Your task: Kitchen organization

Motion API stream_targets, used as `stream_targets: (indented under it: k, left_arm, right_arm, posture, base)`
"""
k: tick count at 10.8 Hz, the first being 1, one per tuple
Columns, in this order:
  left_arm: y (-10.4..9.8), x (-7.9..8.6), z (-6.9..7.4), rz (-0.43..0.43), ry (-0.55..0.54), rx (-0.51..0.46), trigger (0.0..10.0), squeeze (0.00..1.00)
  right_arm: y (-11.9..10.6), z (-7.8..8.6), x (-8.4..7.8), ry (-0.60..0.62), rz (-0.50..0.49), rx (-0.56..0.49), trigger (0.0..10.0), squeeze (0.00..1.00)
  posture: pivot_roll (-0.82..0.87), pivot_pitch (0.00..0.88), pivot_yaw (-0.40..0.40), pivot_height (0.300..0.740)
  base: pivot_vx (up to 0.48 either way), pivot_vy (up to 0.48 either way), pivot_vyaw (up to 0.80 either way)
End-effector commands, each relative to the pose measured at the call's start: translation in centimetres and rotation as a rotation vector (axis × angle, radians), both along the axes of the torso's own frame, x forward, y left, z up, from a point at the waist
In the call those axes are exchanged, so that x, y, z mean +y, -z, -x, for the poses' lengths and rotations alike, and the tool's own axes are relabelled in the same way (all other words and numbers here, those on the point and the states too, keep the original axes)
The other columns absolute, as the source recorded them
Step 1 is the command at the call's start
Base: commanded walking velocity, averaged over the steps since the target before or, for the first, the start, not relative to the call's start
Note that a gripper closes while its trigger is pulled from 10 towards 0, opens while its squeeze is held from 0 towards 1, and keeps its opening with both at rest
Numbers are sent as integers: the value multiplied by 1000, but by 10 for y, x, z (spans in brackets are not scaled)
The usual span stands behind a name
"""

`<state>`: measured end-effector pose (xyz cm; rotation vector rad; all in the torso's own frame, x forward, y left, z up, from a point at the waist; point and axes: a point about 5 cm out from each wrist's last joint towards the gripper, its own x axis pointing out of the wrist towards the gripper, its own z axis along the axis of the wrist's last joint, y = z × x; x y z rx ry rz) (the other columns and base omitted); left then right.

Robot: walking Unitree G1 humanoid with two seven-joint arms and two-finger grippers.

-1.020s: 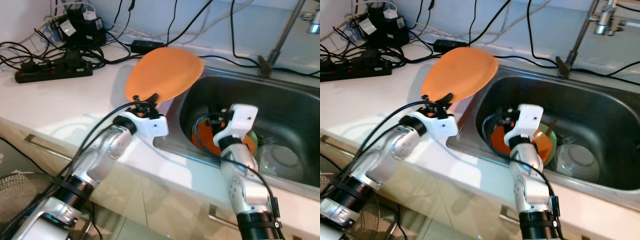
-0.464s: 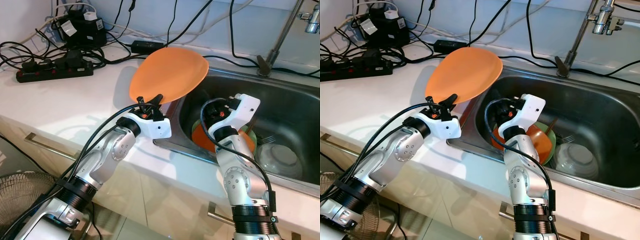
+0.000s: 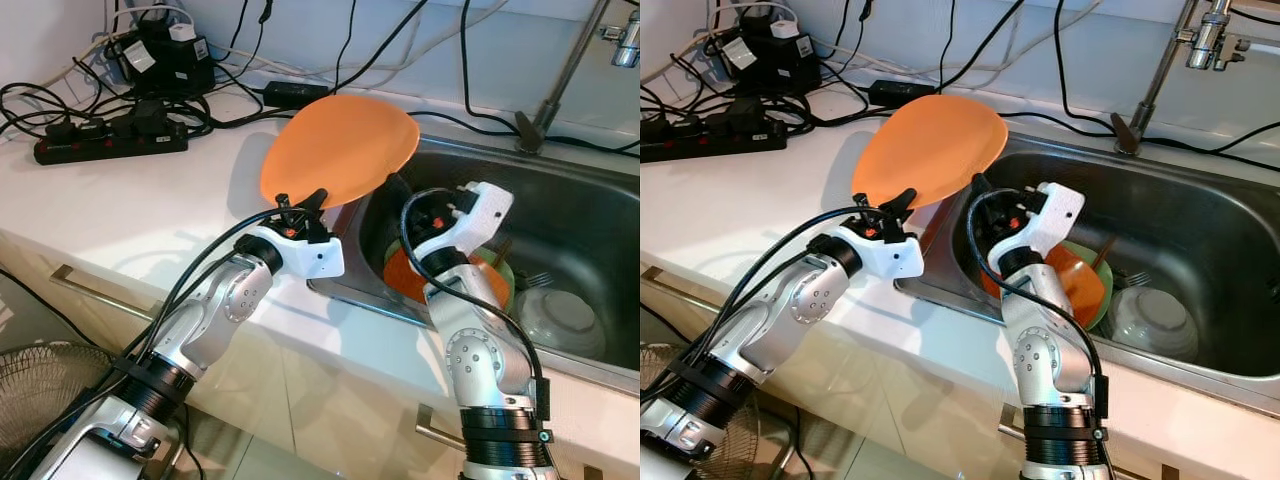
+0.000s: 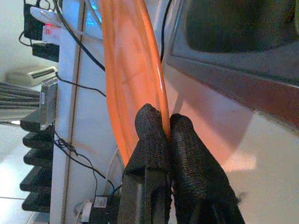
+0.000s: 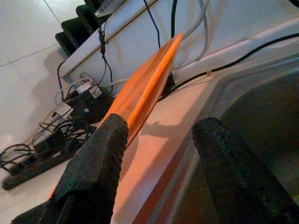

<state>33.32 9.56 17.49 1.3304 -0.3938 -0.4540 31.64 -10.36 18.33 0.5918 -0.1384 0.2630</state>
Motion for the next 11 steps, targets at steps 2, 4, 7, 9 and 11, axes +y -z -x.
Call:
stream_targets:
  k: [2,4,7,9,11]
  left_arm:
    - [12,-4,4,-30,21,47,10000,0]
    - [13,-8,6,-32,40,53,10000,0]
    - [12,-13,10,-22,76,51,10000,0]
    - [13,-12,13,-22,83,51,10000,0]
    - [14,-11,18,-25,91,52,10000,0]
  right_arm:
    - [-10,1,-2,-3,-22,-26,10000,1000]
    - [-10,0,-1,0,-28,-16,10000,0]
    - [-9,-3,3,-4,-35,-4,10000,0]
    - [-8,-5,3,6,-40,8,10000,0]
    - [-7,-6,4,11,-45,16,10000,0]
  posture:
    - [193,40,3,740]
    - [196,45,2,740]
    - [201,50,-1,740]
    - [204,57,-3,740]
    - [209,62,-5,740]
  base:
    - [0,0,0]
    - [0,0,0]
    - [0,0,0]
    - [0,0,0]
    - [0,0,0]
